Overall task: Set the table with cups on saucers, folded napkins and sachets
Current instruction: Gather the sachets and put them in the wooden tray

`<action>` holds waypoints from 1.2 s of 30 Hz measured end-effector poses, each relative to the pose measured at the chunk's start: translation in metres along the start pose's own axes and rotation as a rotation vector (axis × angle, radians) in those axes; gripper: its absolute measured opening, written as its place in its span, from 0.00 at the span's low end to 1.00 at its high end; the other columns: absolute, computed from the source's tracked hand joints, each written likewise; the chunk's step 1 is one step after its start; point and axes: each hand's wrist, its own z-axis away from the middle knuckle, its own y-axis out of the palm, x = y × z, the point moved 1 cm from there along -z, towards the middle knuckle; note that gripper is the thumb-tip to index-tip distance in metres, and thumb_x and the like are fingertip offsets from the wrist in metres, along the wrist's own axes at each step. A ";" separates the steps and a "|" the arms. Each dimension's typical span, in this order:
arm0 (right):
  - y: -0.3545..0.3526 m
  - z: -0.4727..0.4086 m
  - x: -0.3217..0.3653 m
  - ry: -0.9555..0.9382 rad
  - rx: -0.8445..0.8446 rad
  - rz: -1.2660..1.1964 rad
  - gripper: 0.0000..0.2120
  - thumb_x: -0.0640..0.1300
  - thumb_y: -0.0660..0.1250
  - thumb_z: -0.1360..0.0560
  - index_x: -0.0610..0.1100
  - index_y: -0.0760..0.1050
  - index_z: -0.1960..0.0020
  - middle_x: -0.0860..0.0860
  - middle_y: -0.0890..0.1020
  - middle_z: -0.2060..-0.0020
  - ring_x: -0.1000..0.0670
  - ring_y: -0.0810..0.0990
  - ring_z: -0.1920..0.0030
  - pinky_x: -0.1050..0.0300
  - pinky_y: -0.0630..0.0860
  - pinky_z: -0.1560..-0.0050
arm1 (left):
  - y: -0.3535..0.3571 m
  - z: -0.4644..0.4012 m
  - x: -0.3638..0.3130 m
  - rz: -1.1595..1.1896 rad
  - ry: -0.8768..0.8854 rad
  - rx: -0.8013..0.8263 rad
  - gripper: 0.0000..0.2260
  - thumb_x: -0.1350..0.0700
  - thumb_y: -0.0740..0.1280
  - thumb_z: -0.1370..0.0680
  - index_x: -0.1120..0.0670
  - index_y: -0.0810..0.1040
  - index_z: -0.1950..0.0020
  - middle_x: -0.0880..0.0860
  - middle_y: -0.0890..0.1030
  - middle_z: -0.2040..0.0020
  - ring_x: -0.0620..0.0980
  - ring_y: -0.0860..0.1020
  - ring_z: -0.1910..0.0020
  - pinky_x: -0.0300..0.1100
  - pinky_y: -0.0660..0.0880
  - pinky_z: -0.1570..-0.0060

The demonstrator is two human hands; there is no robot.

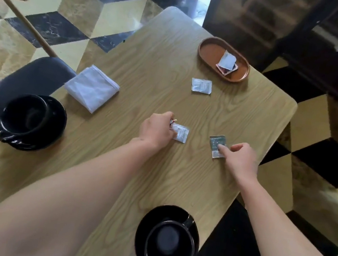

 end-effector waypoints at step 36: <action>-0.165 0.424 -0.149 -0.295 0.081 -0.508 0.17 0.46 0.75 0.25 0.53 0.71 0.40 0.52 0.86 0.58 0.57 0.86 0.59 0.60 0.83 0.61 | 0.003 0.473 -0.100 1.561 -0.405 0.830 0.25 0.38 0.65 0.21 0.59 0.86 0.43 0.61 0.84 0.41 0.60 0.85 0.47 0.59 0.81 0.49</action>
